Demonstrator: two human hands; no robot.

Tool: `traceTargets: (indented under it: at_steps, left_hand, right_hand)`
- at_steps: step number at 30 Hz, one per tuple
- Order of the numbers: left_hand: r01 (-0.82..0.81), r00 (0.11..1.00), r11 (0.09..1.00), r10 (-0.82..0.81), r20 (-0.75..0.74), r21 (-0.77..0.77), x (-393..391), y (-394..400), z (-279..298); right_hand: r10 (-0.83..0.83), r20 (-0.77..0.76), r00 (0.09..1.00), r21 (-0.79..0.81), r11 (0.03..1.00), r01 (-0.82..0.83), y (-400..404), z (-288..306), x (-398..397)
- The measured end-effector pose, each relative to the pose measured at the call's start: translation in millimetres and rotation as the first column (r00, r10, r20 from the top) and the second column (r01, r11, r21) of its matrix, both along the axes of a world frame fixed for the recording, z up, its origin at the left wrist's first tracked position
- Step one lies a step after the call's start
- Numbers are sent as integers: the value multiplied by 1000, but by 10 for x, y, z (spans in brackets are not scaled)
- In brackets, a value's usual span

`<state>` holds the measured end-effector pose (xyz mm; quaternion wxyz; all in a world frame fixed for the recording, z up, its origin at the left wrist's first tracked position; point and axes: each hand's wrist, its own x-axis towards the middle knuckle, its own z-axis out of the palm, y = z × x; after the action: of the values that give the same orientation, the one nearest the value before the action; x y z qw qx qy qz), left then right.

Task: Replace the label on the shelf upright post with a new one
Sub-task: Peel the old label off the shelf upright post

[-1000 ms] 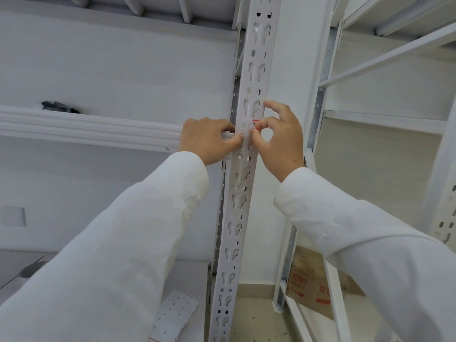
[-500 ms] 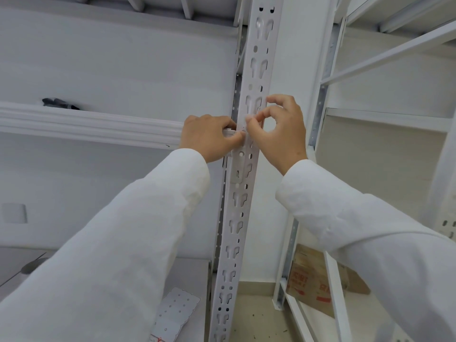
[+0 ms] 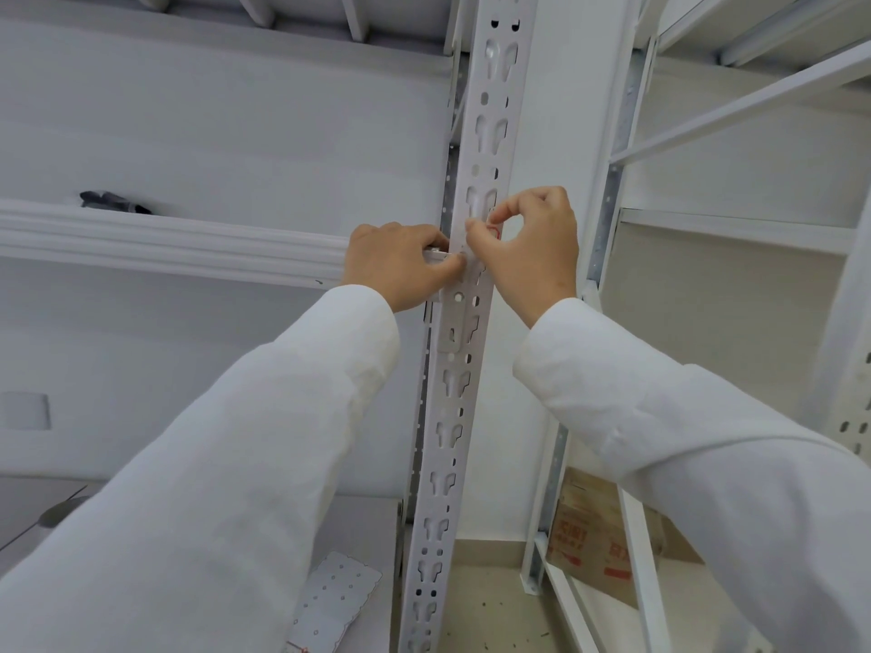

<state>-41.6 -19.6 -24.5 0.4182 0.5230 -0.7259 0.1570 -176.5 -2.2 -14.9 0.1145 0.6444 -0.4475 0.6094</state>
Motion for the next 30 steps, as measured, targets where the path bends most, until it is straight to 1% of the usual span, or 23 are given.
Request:
traceTargets:
  at_steps: [5,12,17,21,26,30]
  left_hand:
    - [1,1000,1000,-1,-13,0,7,-17,-2]
    - [1,1000,1000,-1,-10,-10,1,-6,-7]
    - [-6,1000,1000,6,-3,-11,-2,-9,-7]
    - [-3,1000,1000,3,0,-16,0,2,-6]
    - [-3,1000,1000,3,5,-24,-1,3,-9]
    - [-4,1000,1000,4,-1,-10,-3,-16,-17]
  right_hand:
    - [-3,2,1000,65,998,2,7,7,3]
    - [52,86,995,40,998,-55,-2,-82,-9]
    - [84,102,991,5,996,-85,-21,-174,-36]
    - [114,138,984,12,993,-117,-26,-188,-44]
    - [129,114,985,8,991,-130,-35,-238,-92]
    - [66,3,998,39,997,-66,-59,-248,-76]
